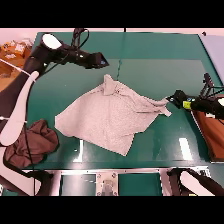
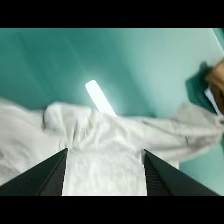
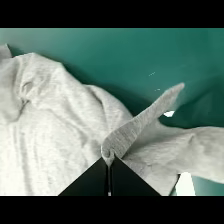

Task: Fold the shirts.

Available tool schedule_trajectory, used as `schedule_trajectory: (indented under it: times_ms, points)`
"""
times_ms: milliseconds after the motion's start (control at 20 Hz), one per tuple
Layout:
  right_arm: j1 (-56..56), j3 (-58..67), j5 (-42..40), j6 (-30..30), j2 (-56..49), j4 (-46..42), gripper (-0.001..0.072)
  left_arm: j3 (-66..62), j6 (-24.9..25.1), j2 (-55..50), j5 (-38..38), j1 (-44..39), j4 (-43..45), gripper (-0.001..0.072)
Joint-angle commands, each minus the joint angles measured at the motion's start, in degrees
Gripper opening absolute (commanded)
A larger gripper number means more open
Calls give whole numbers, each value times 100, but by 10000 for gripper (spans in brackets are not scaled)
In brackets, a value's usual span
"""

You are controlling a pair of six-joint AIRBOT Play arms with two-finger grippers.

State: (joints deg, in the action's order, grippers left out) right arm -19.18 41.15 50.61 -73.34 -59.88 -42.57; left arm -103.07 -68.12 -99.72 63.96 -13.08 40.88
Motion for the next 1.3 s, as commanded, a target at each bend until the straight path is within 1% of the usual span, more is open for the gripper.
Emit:
schedule_trajectory:
  times_ms: [0,50,150,200,250,350,400,450,550,700,750,800,850,900,950,1000,1100,1250]
  points:
    - [-442,306,385,227,-304,-205,9,-319,-636,2,1552,533,-15,297]
    - [-584,415,450,227,-326,-210,9,-391,-680,31,1910,730,-24,32]
    - [-804,501,396,223,-326,-208,9,-485,-1014,59,2507,968,-9,20]
    - [-909,505,284,223,-326,-210,9,-479,-1132,120,2717,1008,131,18]
    - [-1045,505,195,151,-337,-212,9,-466,-1285,245,2872,992,503,18]
    - [-1360,503,190,68,-369,-251,9,-116,-1451,767,2868,831,1397,18]
    - [-1517,503,188,-55,-380,-350,9,273,-1523,1154,2787,756,1718,18]
    - [-1670,503,188,-201,-400,-468,9,859,-1644,1646,2614,719,1836,18]
    - [-1908,501,188,-382,-422,-614,8,2352,-1816,2750,2131,719,1993,19]
    - [-1947,501,166,-411,-422,-592,8,4809,-2430,4474,1014,721,2378,22]
    - [-1926,501,153,-415,-422,-544,8,5519,-2754,4942,662,719,2570,48]
    - [-1897,501,127,-422,-422,-483,9,6109,-3021,5268,319,719,2667,408]
    - [-1895,501,129,-422,-422,-417,8,6559,-3211,5401,24,719,2608,623]
    - [-1893,501,129,-422,-422,-391,9,6970,-3230,5399,-236,719,2468,596]
    - [-1873,501,131,-420,-422,-398,8,7313,-3228,5344,-531,719,2308,596]
    - [-1873,501,146,-420,-422,-396,8,7648,-3161,5270,-992,719,2090,595]
    - [-1816,501,151,-422,-422,-396,9,8030,-2859,5034,-1937,719,1611,595]
    - [-1626,501,214,-424,-422,-396,9,8089,-2321,4380,-2949,719,1078,595]
